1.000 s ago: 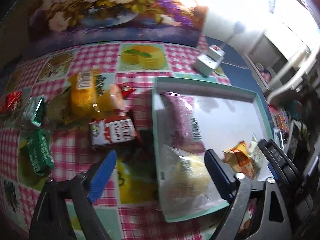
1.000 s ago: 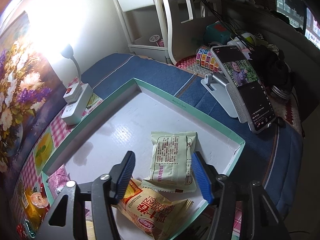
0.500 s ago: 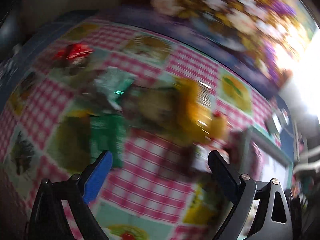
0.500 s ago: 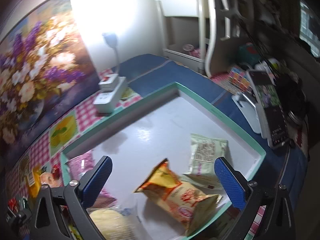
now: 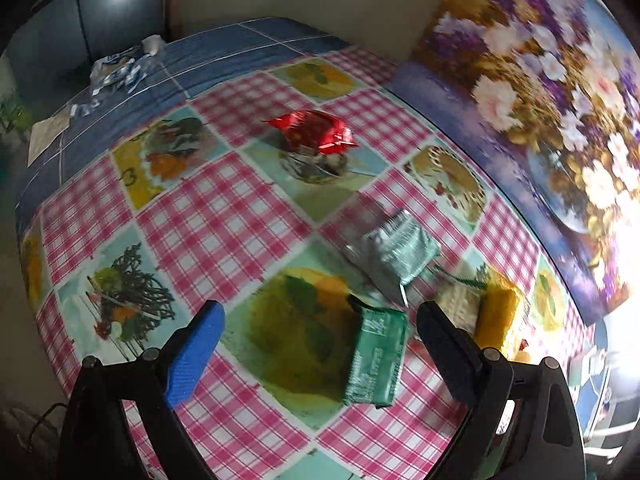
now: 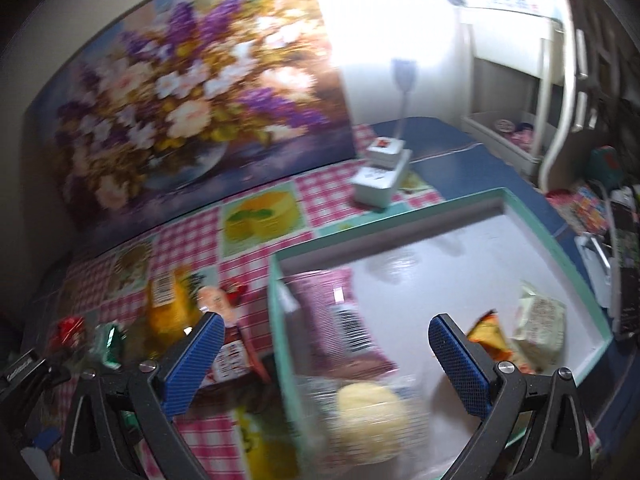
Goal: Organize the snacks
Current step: 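Move the left tool to the green packet while the right tool approaches the milk biscuit box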
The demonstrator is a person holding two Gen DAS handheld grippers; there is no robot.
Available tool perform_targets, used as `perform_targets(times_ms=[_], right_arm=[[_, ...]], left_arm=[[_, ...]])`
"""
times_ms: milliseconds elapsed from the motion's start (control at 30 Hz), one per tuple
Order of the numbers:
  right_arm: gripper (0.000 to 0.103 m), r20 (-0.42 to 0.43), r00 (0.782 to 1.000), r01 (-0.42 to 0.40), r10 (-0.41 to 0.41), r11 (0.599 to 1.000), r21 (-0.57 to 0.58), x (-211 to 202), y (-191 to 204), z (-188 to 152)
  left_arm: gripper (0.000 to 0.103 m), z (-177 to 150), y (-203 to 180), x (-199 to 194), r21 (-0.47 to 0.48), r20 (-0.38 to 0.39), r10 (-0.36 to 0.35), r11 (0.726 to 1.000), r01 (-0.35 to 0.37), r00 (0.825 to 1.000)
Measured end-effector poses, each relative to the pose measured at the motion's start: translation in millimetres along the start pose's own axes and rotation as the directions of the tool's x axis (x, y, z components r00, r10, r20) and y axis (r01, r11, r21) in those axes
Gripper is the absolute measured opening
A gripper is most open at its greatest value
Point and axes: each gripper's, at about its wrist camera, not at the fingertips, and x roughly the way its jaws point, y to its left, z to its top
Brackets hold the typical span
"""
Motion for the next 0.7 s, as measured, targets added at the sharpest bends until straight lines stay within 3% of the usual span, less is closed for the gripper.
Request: perform_targets(times_ms=[233, 500, 700], right_arm=[[0.103, -0.072, 0.987, -0.147, 0.142, 0.987, -0.060, 15.1, 35.8, -13.6], [0.103, -0.170, 0.974, -0.174, 0.147, 0.973, -0.154, 42.6, 60.1, -33.0], [0.103, -0.169, 0.976, -0.175, 0.135, 0.953, -0.249, 45.0, 75.8, -38.7]], left_arm=[[0.097, 3.8, 11.8, 6.1, -0.041, -0.027, -0.002, 0.999, 0.000, 1.000], [0.097, 2.1, 8.0, 31.0, -0.012, -0.108, 0.001, 1.000, -0.002, 0.994], [0.097, -5.7, -4.9, 47.8, 0.049, -0.169, 0.001, 0.999, 0.007, 0.986]])
